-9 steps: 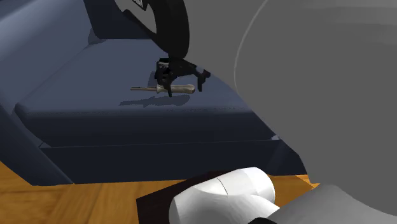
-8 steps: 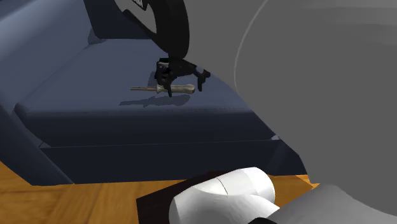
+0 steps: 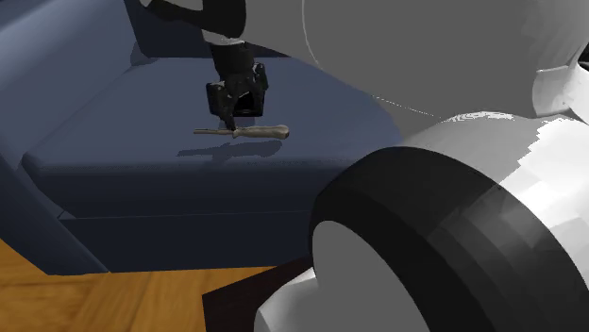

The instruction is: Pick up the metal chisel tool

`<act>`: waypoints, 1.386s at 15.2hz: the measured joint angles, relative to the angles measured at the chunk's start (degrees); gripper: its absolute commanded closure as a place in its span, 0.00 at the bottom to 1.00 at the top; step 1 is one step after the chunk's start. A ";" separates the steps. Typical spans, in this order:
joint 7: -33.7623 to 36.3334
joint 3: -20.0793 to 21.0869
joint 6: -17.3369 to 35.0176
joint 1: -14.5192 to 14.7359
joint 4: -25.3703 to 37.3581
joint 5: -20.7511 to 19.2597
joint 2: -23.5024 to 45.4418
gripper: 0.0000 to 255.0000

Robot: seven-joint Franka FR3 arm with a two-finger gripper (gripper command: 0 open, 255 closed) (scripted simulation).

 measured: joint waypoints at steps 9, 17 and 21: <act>-10.79 -0.38 5.42 3.75 -2.37 -0.79 2.77 0.00; -10.63 -0.30 6.49 3.81 -3.42 -0.75 2.67 1.00; -10.65 -0.31 6.50 3.80 -3.44 -0.76 2.66 1.00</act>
